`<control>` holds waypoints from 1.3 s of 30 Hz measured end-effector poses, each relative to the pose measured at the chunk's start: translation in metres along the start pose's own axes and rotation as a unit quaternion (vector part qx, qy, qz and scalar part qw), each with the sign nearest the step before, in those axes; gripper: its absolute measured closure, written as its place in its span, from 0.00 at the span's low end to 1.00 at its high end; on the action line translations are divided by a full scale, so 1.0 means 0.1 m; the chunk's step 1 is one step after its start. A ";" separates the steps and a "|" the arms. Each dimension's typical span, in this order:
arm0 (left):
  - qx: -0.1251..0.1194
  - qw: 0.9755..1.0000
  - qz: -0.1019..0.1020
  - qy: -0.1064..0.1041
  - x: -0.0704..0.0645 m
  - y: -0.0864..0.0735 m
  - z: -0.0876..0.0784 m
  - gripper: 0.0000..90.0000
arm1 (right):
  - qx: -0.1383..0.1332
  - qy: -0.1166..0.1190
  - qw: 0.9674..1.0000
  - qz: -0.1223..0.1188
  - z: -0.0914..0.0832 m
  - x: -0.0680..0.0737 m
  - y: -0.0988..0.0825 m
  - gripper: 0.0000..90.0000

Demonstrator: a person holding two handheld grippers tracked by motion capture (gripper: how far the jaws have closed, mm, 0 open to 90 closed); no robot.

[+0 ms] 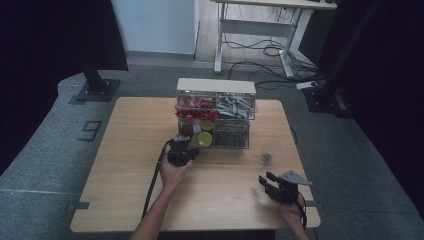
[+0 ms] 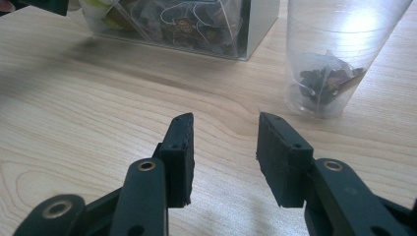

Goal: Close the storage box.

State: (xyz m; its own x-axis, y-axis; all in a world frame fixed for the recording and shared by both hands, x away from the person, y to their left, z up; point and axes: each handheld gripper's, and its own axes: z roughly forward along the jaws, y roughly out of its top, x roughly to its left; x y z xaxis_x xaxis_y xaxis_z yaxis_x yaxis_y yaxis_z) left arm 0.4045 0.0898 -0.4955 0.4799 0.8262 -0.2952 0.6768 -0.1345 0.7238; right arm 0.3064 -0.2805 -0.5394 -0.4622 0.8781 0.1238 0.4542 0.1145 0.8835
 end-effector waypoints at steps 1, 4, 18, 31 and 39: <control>0.000 1.000 0.004 0.000 -0.01 -0.01 -0.01 0.97 | 0.000 0.000 1.000 0.001 0.00 0.00 0.00 0.64; -0.007 1.000 0.014 -0.001 -0.05 -0.04 -0.02 0.92 | 0.000 0.000 1.000 0.002 0.00 -0.01 0.00 0.64; -0.030 0.998 0.049 0.005 -0.08 -0.40 -0.21 0.62 | 0.006 0.002 1.000 0.015 0.00 -0.06 -0.02 0.59; -0.015 0.996 0.075 0.037 0.05 -0.82 -0.57 0.48 | 0.024 -0.013 0.999 0.022 -0.05 -0.17 -0.09 0.50; 0.001 0.996 0.064 0.058 0.21 -0.95 -0.69 0.45 | 0.039 -0.027 0.998 0.033 -0.09 -0.29 -0.13 0.47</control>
State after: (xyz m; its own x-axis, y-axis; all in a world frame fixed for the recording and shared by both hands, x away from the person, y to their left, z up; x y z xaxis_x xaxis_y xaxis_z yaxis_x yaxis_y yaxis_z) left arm 0.3116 0.1583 -0.5275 0.4950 0.8597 -0.1260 0.6147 -0.2440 0.7501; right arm 0.3071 -0.3121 -0.5507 -0.3893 0.9082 0.1536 0.5403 0.0901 0.8366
